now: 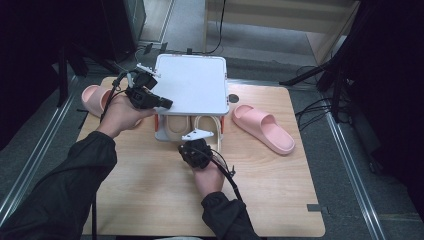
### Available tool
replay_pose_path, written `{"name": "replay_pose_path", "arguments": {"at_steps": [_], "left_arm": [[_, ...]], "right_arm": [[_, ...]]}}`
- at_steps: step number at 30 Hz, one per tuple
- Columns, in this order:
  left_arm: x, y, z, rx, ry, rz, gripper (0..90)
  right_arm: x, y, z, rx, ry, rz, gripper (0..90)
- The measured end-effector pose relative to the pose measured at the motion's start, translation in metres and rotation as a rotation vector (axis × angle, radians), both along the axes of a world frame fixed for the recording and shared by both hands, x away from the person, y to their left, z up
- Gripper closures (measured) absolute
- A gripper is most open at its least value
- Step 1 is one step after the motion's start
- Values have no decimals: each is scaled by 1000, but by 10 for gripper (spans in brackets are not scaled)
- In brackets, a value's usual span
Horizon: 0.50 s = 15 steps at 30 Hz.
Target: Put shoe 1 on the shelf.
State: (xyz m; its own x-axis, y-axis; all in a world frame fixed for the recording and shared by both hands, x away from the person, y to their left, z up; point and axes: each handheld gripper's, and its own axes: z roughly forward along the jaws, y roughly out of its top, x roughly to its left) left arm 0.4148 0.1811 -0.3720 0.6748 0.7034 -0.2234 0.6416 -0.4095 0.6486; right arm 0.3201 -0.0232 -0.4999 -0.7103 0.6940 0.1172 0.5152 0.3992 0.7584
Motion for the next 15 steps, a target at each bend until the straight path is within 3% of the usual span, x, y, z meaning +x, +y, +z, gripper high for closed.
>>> {"name": "replay_pose_path", "arguments": {"at_steps": [4, 8, 15], "left_arm": [[0, 0, 0, 2, 1, 2, 896], [0, 0, 1, 10, 0, 0, 896], [0, -1, 1, 9, 4, 5, 896]], "right_arm": [[-16, -18, 2, -3, -10, 9, 896], [-26, -36, 2, 15, 13, 1, 886], [-33, -67, 3, -35, 15, -21, 897]]}}
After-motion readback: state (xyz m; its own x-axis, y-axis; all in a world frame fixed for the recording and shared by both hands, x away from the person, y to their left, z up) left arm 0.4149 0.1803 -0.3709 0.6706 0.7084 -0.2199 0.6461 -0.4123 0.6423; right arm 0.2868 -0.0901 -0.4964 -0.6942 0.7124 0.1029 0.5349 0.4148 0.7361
